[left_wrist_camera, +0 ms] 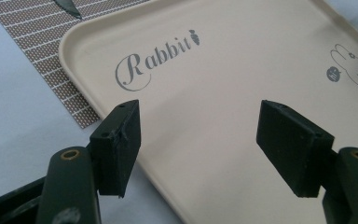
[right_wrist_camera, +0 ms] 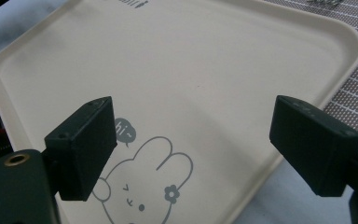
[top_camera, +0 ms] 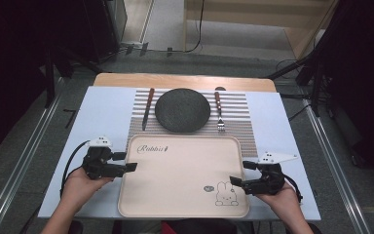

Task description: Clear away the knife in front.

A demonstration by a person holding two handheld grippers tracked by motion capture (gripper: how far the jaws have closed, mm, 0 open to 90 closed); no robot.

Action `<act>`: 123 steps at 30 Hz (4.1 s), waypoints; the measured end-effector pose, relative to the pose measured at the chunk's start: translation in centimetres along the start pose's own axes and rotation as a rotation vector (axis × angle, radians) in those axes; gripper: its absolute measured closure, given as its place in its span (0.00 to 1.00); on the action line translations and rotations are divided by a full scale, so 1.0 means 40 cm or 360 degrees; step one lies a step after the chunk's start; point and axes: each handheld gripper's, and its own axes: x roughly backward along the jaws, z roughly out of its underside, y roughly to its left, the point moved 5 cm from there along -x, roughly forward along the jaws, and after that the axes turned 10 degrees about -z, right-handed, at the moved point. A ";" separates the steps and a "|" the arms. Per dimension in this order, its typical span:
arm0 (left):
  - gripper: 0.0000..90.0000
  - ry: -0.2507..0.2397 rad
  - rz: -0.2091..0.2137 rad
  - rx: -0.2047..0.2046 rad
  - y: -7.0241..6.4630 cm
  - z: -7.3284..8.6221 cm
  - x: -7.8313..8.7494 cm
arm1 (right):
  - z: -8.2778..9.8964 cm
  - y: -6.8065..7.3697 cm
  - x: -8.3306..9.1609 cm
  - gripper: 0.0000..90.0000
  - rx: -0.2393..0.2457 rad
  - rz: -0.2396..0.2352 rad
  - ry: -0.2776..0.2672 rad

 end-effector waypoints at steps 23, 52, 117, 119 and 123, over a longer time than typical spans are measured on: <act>0.33 -0.0006 -0.0025 0.0021 0.011 -0.006 -0.006 | 0.009 -0.004 0.002 0.15 -0.0009 0.0011 0.0016; 0.33 -0.0085 -0.0170 0.0117 0.068 -0.047 -0.050 | 0.026 -0.012 0.005 0.15 -0.0034 0.0051 0.0041; 0.33 -0.0345 -0.0527 0.0087 0.176 -0.282 -0.246 | 0.026 -0.022 0.006 0.15 -0.0026 0.0093 -0.0002; 0.33 -0.0346 -0.0528 0.0099 0.179 -0.288 -0.255 | 0.026 -0.023 0.006 0.15 -0.0028 0.0093 -0.0003; 0.33 -0.0358 -0.0532 0.0107 0.184 -0.300 -0.268 | 0.026 -0.023 0.006 0.15 -0.0023 0.0094 -0.0005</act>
